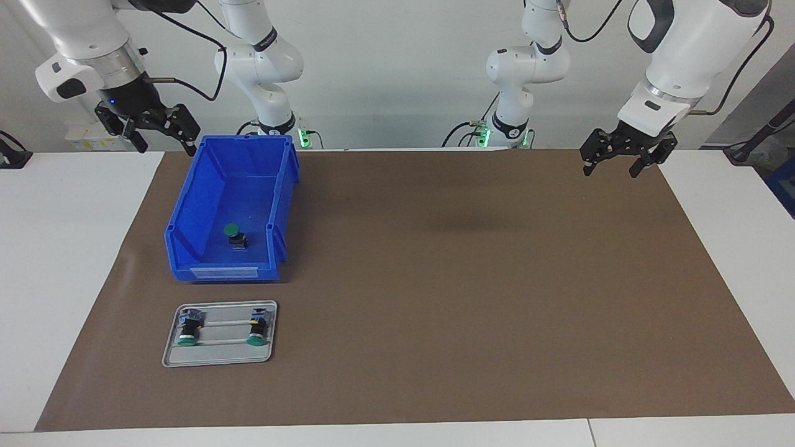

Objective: Place and press button with both arms

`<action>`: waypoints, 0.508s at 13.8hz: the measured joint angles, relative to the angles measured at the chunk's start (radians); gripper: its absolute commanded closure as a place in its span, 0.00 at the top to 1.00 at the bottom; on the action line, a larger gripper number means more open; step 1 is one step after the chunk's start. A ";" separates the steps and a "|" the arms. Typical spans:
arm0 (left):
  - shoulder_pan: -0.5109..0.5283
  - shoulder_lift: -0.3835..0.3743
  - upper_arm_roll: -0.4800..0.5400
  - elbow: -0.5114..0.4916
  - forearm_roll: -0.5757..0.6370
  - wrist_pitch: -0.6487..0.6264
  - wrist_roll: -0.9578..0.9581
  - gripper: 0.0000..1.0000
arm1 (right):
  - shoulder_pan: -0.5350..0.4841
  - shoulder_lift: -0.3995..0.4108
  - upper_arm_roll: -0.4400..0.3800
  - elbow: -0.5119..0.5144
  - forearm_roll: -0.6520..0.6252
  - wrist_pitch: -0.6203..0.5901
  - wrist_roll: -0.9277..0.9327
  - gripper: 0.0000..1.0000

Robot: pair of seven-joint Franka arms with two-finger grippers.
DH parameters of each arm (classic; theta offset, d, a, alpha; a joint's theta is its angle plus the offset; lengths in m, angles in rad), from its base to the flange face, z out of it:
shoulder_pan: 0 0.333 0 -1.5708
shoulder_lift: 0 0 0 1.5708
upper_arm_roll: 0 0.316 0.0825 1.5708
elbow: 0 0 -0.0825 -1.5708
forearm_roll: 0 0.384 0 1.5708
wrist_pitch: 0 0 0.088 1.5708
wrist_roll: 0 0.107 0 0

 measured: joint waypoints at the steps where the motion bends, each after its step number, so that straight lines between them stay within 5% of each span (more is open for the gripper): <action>1: 0.000 0.000 0.000 0.000 0.000 0.000 0.000 1.00 | 0.002 0.000 0.001 0.001 0.000 0.000 0.000 1.00; 7: 0.000 0.000 0.000 0.000 0.000 0.000 0.000 1.00 | 0.000 0.000 0.007 0.001 0.000 0.000 0.000 1.00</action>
